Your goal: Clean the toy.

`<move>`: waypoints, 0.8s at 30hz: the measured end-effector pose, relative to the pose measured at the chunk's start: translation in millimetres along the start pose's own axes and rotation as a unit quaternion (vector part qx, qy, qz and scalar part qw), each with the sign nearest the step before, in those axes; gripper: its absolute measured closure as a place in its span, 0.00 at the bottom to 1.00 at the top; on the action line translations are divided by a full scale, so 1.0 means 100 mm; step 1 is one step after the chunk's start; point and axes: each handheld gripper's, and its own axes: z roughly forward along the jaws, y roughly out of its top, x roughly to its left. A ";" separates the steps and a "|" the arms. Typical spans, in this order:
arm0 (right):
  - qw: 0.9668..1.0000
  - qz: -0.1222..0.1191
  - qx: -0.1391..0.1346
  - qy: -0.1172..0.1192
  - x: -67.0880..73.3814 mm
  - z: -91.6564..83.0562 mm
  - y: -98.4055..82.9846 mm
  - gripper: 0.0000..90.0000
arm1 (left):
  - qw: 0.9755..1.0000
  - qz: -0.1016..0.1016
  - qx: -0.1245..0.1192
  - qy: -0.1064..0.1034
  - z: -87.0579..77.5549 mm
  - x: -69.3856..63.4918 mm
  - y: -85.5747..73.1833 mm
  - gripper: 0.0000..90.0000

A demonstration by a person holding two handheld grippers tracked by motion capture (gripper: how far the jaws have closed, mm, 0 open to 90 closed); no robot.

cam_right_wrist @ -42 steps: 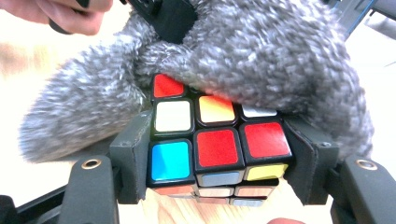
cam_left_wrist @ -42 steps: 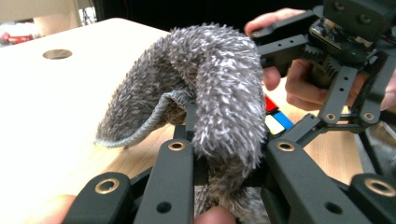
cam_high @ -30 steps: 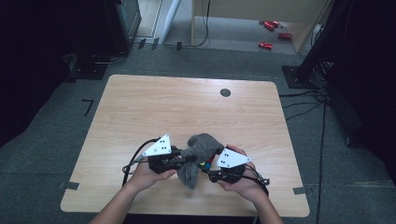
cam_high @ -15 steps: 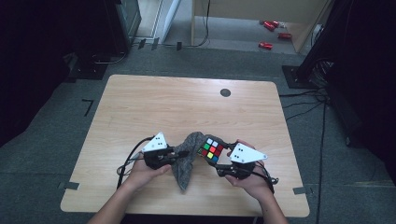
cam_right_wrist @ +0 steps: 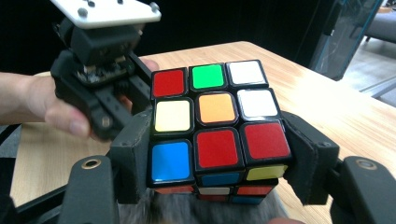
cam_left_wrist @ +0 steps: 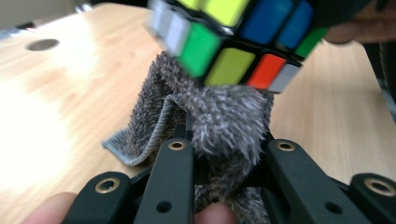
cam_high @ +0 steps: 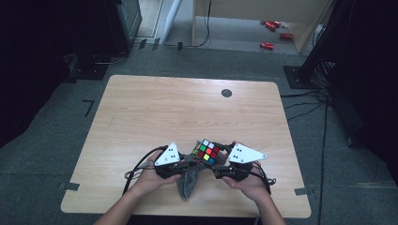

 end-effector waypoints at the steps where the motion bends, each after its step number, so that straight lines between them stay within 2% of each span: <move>1: 1.000 0.000 0.001 -0.004 -0.02 -0.01 -0.01 0.38 | 1.000 -0.003 0.000 0.004 -0.01 0.02 0.00 0.89; 4: 1.000 0.003 0.003 -0.005 -0.02 -0.01 -0.02 0.38 | 1.000 0.000 0.004 0.002 0.00 0.01 -0.01 0.89; 9: 1.000 0.001 0.003 0.003 0.04 0.04 0.01 0.38 | 0.999 0.026 0.019 -0.007 0.10 -0.12 -0.01 0.88; 11: 1.000 -0.007 0.010 -0.002 0.04 0.05 0.00 0.38 | 0.999 0.023 0.021 -0.004 0.10 -0.11 -0.01 0.88; 14: 1.000 -0.004 0.020 -0.016 0.00 0.03 -0.02 0.38 | 1.000 0.014 0.025 0.004 0.07 -0.04 -0.03 0.86; 16: 0.999 0.002 0.022 -0.029 -0.03 0.02 -0.04 0.38 | 0.999 0.009 0.031 0.018 0.05 -0.01 -0.05 0.78; 19: 0.999 0.009 0.027 -0.046 -0.05 0.01 -0.03 0.38 | 0.998 -0.004 0.041 0.048 0.04 0.03 -0.07 0.58; 21: 0.998 0.013 0.027 -0.054 -0.05 0.02 -0.02 0.38 | 0.997 -0.010 0.045 0.056 0.04 0.06 -0.07 0.47; 24: 0.997 0.018 0.031 -0.065 -0.05 0.03 -0.01 0.38 | 0.997 0.001 0.046 0.069 0.03 0.05 -0.08 0.32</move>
